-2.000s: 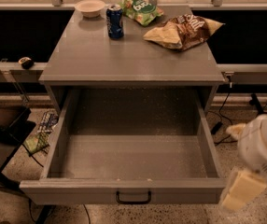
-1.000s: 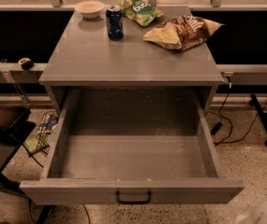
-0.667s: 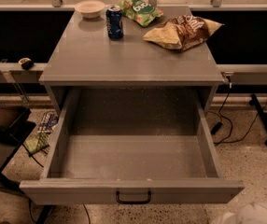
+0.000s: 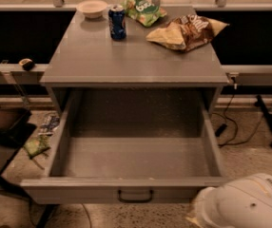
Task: Close top drawer
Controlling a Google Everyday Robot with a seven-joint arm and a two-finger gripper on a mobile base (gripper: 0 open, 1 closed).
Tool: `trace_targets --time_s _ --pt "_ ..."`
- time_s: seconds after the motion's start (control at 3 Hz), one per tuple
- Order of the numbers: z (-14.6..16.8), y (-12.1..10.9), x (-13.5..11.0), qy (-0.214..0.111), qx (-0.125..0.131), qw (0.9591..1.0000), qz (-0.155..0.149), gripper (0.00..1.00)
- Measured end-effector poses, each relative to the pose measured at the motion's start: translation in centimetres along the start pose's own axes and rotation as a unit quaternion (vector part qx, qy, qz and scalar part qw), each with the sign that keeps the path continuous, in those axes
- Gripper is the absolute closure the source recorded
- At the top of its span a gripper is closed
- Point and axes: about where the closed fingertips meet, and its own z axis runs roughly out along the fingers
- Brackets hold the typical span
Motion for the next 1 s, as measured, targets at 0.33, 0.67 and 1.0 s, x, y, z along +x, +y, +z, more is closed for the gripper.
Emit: trace_targets --time_s 0.33,0.67,1.0 --pt "0.0 0.0 0.0 0.0 0.0 1.0 0.0 1.0" --pt "0.8 -2.0 -1.1 -0.009 0.016 0.9998 -0.013 1.0" --pt "1.2 -4.1 -2.3 -0.014 0.032 0.9989 -0.031 1.0"
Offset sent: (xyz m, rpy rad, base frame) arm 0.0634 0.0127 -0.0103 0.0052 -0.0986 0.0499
